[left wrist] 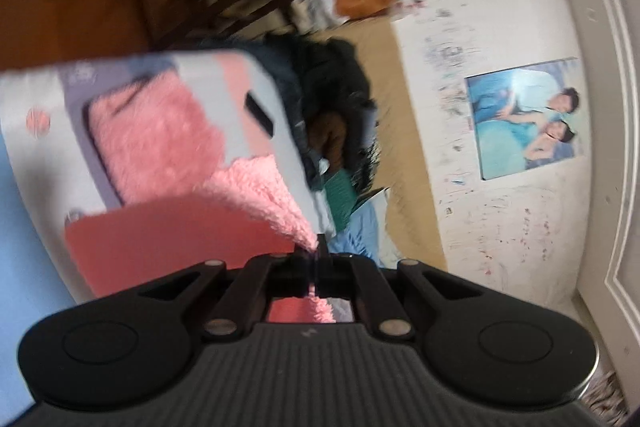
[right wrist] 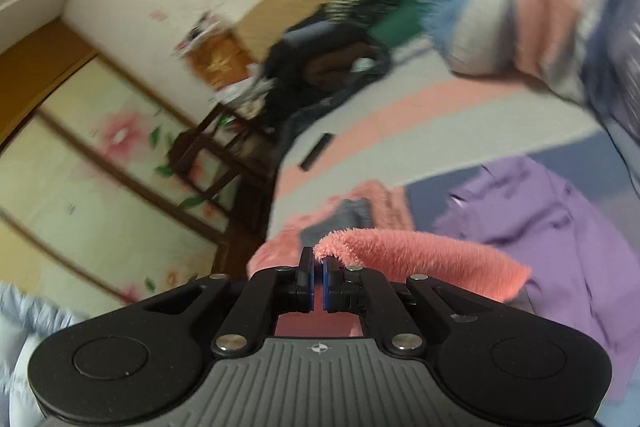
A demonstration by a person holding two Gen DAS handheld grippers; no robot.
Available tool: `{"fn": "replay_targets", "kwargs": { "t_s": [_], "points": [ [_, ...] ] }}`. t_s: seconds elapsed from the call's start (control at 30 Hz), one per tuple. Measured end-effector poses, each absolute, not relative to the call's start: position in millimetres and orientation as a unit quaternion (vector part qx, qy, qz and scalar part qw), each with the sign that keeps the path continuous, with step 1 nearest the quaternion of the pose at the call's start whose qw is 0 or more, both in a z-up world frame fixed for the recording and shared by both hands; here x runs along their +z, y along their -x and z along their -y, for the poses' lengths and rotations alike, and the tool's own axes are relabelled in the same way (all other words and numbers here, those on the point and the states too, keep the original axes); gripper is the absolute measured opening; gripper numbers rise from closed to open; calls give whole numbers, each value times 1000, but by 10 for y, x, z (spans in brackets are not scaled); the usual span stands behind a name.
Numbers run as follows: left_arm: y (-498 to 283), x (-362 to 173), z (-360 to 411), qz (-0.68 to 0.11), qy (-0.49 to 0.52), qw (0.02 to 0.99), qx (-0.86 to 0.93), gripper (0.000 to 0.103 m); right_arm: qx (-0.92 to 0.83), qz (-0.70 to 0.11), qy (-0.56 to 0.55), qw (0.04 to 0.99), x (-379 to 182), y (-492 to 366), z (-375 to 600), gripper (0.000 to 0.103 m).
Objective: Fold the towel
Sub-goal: 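Spread the salmon-pink towel flat on the sheet with both tools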
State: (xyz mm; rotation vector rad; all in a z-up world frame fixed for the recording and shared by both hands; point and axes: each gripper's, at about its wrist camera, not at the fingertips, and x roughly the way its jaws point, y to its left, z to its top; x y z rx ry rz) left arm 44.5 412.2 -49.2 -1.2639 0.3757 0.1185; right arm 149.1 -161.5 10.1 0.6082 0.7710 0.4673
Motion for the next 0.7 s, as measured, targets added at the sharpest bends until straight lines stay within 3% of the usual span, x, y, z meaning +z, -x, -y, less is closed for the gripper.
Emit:
{"fn": "replay_targets", "kwargs": {
  "t_s": [0.13,0.23,0.53,0.7],
  "points": [
    [17,-350,-4116,-194,546,811,83,2,262,-408,-222,846,78,-1289,1465,4],
    [482,-490,-4058,-248,510,816,117,2,259,-460,-168,833,-267,-1014,1303,4],
    [1496,-2095,-3903,-374,507,737,243,2,198,-594,-54,778,-2078,-392,827,4],
    [1863,-2732,-3902,-391,540,682,300,3,153,-648,-106,739,-2838,-163,849,8]
  ]
}}
